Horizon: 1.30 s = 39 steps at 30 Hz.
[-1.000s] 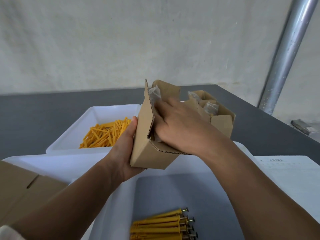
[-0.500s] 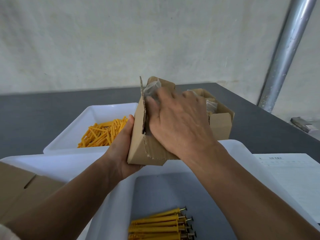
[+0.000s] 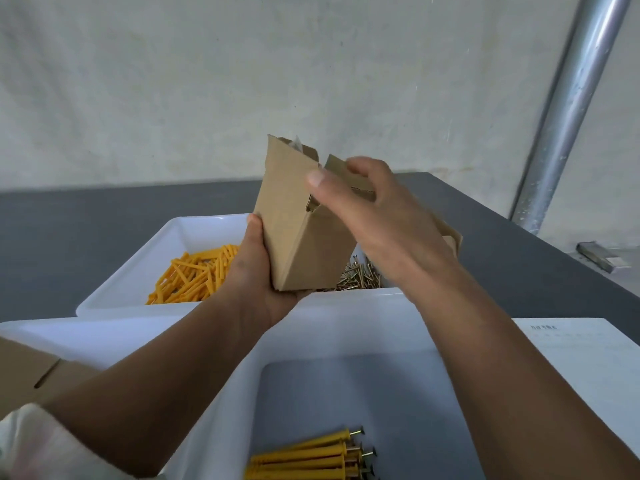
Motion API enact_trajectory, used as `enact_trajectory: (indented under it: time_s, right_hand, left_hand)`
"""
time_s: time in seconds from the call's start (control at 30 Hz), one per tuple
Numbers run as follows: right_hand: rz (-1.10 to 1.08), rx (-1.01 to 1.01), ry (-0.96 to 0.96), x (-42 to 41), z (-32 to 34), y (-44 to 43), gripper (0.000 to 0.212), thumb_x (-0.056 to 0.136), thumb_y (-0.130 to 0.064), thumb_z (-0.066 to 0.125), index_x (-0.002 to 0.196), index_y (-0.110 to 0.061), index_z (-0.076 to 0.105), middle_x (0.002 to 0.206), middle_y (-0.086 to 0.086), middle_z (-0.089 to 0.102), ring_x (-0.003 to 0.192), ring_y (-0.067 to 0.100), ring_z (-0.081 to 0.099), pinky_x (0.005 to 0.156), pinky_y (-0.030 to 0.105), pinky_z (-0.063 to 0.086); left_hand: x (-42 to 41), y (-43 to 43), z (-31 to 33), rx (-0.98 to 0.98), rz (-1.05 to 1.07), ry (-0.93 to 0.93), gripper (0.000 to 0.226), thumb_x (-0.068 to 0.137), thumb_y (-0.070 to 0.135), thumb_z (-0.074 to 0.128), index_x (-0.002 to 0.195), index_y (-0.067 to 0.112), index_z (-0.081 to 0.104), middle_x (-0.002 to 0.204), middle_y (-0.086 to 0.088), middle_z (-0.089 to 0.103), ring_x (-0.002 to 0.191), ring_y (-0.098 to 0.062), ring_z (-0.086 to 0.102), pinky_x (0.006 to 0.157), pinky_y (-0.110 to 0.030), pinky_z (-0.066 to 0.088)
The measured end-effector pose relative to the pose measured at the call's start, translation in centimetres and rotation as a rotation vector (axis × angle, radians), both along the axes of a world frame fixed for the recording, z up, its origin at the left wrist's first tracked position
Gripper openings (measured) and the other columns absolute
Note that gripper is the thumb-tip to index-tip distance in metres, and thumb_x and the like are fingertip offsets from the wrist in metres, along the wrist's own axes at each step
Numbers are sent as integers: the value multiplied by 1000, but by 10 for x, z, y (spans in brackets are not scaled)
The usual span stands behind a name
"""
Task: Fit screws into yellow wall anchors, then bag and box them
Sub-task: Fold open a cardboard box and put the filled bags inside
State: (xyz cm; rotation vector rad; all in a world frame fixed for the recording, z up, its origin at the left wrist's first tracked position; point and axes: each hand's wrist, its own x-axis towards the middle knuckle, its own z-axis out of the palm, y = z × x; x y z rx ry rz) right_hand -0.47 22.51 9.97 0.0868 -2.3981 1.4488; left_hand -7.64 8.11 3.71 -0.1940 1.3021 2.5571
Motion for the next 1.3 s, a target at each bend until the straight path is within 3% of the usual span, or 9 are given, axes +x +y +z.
enact_trajectory:
  time_s: [0.13,0.27,0.33,0.5,0.63,0.77,0.93,1.17,1.3]
  right_hand:
    - [-93,-150,106,-7,-7,3,95,62,-76,67,141,-58,17,139,-11,45,122,10,47,78,25,38]
    - [-245,-192,138,-16,-14,15,112,59,-73,72,149,-46,10,121,-18,55,108,5,49,64,11,27]
    - [-172,-300,39,-21,-17,17,116,53,-71,75,149,-36,20,117,-22,58,110,4,54,73,17,42]
    - [-122,-422,-25,-35,-22,23,79,52,-46,88,114,-34,41,94,-21,63,88,4,66,69,34,60]
    - [-135,-567,85,-47,-12,38,78,48,-28,81,115,-29,41,98,-13,65,92,10,67,69,42,61]
    - [-155,-656,186,-55,-6,69,64,63,-8,75,116,-23,43,94,-7,65,92,19,68,72,50,60]
    - [-200,-852,303,-67,-10,116,53,72,2,70,112,-21,46,87,-8,67,77,10,69,65,42,61]
    - [-477,-791,278,-96,-40,164,61,69,-5,73,116,-24,40,97,-11,58,89,10,63,71,44,61]
    - [-586,-755,201,-119,-61,179,64,67,-7,75,116,-25,38,98,-10,55,90,10,60,75,49,60]
  left_hand:
    - [-7,24,5,89,35,-22,57,92,68,41,114,21,64,93,-13,76,78,-31,74,63,-51,58]
    - [-13,47,11,192,35,-43,57,91,67,44,118,21,63,99,-15,75,84,-34,73,75,-57,57]
    - [-15,56,17,231,20,-55,59,90,68,46,118,19,62,99,-16,74,85,-35,73,73,-55,58]
    - [-20,78,28,160,-90,-66,68,87,75,39,123,22,62,109,-13,73,99,-35,70,70,-52,57]
    - [-25,101,36,60,-133,-55,72,86,79,32,119,24,65,106,-7,74,103,-28,68,97,-52,47]
    - [-35,131,51,113,-164,-70,67,87,74,44,118,18,62,105,-13,73,97,-31,69,81,-52,55]
    - [-38,164,58,26,-319,16,46,94,51,52,122,15,61,111,-11,67,101,-26,65,91,-45,51]
    - [-27,142,15,-746,-227,403,12,91,16,62,80,11,62,77,-4,61,71,-16,57,75,-30,51]
    - [-22,115,-11,-1294,-290,690,25,86,35,67,67,20,64,56,13,58,53,1,50,55,-18,41]
